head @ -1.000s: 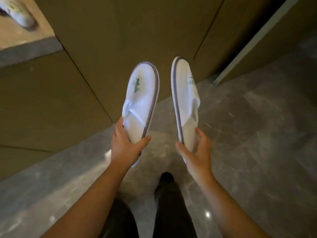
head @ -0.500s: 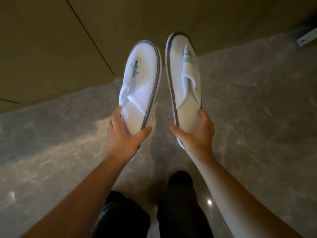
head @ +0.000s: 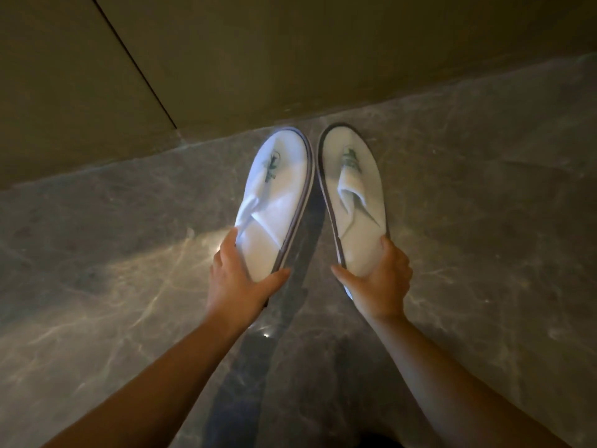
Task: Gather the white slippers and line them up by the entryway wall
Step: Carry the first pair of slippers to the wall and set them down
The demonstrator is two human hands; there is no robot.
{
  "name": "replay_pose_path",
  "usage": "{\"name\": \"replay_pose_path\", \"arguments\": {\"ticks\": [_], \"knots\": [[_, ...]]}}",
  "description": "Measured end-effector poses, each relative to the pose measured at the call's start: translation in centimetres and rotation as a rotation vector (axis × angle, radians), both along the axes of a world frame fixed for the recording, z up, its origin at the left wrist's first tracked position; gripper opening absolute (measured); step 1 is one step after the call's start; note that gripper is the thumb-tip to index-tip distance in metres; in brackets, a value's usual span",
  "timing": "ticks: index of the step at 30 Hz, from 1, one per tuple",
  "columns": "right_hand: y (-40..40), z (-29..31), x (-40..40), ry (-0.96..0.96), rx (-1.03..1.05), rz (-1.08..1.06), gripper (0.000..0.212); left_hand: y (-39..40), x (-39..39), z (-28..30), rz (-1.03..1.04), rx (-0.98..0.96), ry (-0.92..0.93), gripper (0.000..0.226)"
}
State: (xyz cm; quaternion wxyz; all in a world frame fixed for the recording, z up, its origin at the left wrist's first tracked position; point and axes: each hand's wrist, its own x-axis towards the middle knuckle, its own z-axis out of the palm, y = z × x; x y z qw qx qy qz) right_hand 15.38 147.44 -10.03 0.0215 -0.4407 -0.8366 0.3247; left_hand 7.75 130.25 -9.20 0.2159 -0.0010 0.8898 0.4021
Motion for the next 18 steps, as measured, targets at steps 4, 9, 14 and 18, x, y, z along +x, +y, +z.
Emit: {"name": "replay_pose_path", "arguments": {"ticks": [4, 9, 14, 18], "knots": [[1.7, 0.5, 0.1, -0.145, 0.03, -0.042, 0.087, -0.4, -0.1, 1.2, -0.029, -0.028, -0.013, 0.099], [0.3, 1.1, -0.8, -0.063, -0.046, 0.073, 0.071, -0.1, -0.7, 1.4, -0.054, -0.083, 0.049, 0.102], [-4.0, 3.2, -3.5, 0.239, -0.593, 0.134, 0.051, 1.0, -0.4, 1.3, -0.122, -0.155, 0.061, 0.104], [-5.1, 4.0, -4.6, 0.283, -0.458, 0.164, 0.06, 0.2, -0.5, 1.7, -0.19, -0.119, 0.001, 0.105]]}}
